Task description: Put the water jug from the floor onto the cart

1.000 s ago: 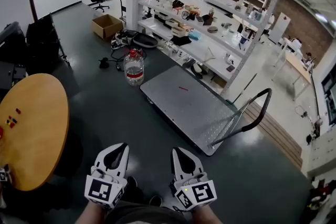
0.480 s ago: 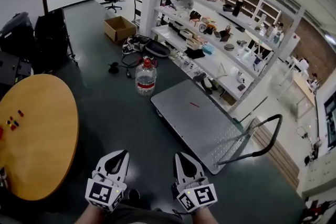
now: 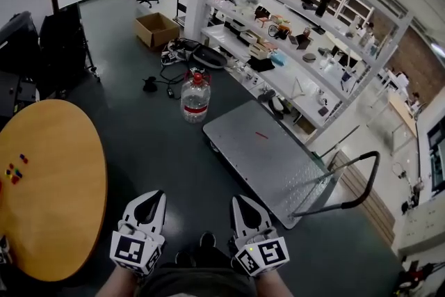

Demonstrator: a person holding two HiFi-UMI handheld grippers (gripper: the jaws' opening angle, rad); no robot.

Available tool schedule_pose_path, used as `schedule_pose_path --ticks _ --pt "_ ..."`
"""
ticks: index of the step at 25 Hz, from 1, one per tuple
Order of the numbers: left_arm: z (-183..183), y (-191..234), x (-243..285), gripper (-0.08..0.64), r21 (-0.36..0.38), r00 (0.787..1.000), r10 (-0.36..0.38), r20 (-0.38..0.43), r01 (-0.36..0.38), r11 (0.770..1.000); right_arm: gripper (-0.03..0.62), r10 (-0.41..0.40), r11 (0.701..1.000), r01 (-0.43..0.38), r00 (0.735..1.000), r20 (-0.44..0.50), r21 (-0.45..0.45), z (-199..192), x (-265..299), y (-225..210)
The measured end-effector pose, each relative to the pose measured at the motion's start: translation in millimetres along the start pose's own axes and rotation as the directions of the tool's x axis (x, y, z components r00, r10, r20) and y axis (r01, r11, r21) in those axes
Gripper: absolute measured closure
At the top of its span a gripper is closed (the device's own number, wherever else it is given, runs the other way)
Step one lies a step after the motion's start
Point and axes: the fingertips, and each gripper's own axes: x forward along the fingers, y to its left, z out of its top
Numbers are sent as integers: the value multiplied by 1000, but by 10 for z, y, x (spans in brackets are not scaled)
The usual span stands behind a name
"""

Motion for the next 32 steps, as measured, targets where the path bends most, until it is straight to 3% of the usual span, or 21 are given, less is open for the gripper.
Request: schedule_pose_path --ticks 5,13,20,27,32 --pt "7 121 181 555 14 1000 12 7 -12 1000 603 -1 1000 1 1000 -3 -9 -50 227 -191" --pt "51 529 708 555 25 996 94 7 -94 995 603 -7 1000 7 1000 25 4 2 991 -758" --pt "40 906 1657 555 17 993 110 -34 -110 994 603 27 1000 -27 1000 -1 6 -11 1879 -1294" --pt "217 1204 2685 555 34 989 139 -43 -138 990 603 0 1000 0 1000 -17 -13 107 2766 -2121" --pt "294 1505 3141 555 12 978 206 -45 -206 979 603 29 1000 -29 999 -22 -1 141 3302 -2459"
